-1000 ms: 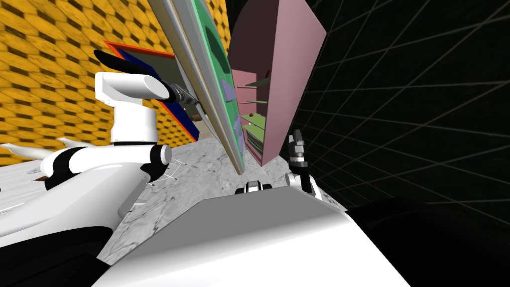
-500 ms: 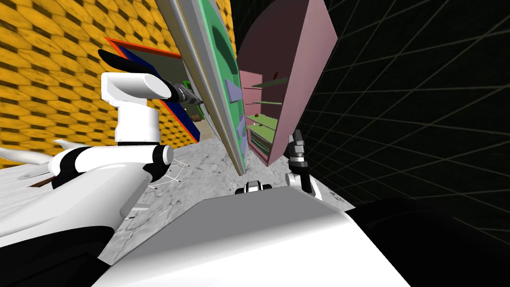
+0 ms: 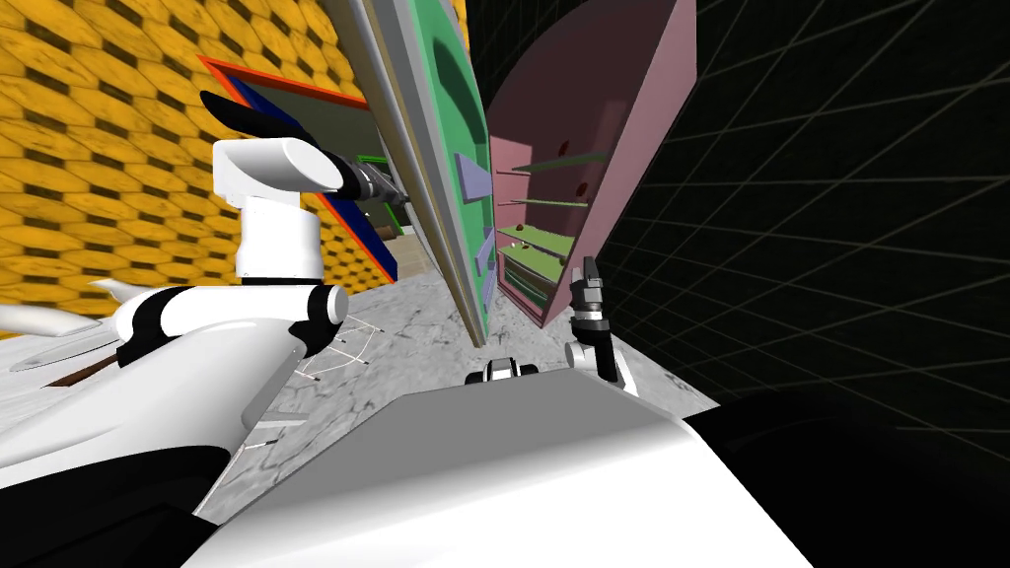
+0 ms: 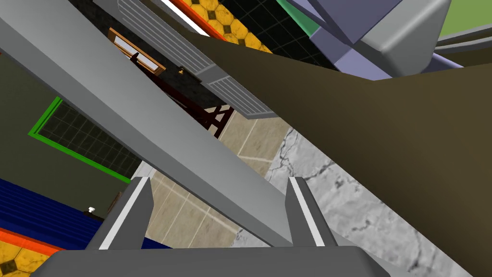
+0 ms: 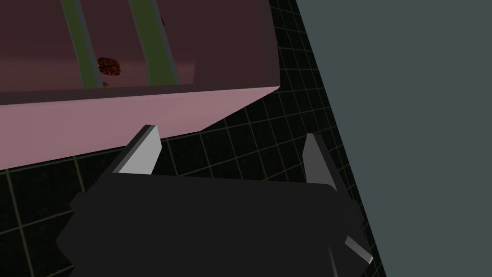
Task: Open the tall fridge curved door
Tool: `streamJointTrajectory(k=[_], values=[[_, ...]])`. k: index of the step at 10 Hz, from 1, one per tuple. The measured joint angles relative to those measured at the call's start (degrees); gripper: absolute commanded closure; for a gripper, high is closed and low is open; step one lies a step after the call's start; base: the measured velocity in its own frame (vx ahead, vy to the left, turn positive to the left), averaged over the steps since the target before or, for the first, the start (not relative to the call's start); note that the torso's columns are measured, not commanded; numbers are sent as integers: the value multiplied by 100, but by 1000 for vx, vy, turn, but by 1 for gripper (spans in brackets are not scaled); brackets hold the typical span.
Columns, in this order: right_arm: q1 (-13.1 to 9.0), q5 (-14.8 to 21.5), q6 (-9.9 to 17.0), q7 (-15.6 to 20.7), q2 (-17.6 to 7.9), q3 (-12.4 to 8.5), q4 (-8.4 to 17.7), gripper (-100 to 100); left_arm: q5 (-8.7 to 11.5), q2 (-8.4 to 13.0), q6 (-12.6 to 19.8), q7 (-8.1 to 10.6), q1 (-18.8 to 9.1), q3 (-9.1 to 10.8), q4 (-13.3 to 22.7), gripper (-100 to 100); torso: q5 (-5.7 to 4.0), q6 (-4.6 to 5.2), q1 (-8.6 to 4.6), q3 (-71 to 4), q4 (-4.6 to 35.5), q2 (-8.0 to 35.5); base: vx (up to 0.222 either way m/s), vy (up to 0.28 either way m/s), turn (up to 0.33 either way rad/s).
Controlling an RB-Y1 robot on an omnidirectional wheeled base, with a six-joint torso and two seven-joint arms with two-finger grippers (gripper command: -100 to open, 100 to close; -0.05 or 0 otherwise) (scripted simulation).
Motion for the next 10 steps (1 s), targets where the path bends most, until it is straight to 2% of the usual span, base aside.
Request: streamJointTrajectory(k=[1,2,4,6,7,8,10], values=[[0,0,0,0,-1,-1,0,0,89,-30,8,-44,0,-8,-23,100,2,-4,29,1,8,1,15,179,-32],[0,0,0,0,2,1,0,0,101,-28,5,-47,-11,0,-35,100,9,-27,-7,13,-2,14,55,169,-12],[1,0,0,0,-1,-1,0,0,226,-79,44,-81,48,-13,-73,100,9,-2,71,-14,8,-19,105,397,-87],[1,0,0,0,-2,-2,0,0,397,-133,82,-165,47,-29,-181,100,9,-6,37,-11,4,-15,103,406,-106],[2,0,0,0,-1,-1,0,0,488,-181,73,-253,-32,-59,-102,100,2,-2,16,-11,4,-14,79,276,-39],[1,0,0,0,0,0,0,0,527,-185,61,-278,-31,-49,-158,100,-1,-12,-22,5,-1,5,82,219,-33],[1,0,0,0,0,0,0,0,641,-227,118,-269,32,-53,-320,100,-5,9,11,-1,4,-2,84,341,-75]])
